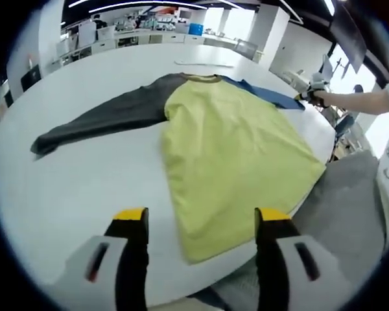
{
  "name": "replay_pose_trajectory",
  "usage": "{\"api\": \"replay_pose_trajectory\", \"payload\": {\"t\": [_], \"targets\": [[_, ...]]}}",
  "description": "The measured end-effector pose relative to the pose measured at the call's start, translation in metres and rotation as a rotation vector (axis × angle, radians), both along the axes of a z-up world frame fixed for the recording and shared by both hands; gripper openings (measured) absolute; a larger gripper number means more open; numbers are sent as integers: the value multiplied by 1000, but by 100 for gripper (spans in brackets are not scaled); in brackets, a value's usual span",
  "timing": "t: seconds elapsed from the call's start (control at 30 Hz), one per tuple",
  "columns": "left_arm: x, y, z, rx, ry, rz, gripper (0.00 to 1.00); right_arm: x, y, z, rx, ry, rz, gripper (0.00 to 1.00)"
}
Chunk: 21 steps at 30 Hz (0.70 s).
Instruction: Fold the garment on the visible template until the final outline fits inside the template.
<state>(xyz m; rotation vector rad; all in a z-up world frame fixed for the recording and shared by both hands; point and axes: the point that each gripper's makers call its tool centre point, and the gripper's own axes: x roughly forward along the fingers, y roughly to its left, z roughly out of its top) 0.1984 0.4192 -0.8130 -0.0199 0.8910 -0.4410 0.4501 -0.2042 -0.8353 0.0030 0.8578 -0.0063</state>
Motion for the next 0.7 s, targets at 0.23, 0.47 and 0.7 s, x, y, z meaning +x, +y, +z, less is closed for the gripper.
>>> {"api": "replay_pose_trajectory", "payload": {"t": [0.23,0.47,0.7], "targets": [[9,-1,4,-5,-19,-14,63,13,0,7,26,-48,55,40],[24,-1,9,-10,-42,-33,64,10,25,16,51,-69,193,78],[43,0,15,-16,-72,-51,63,13,41,19,84,-74,257,83]]}}
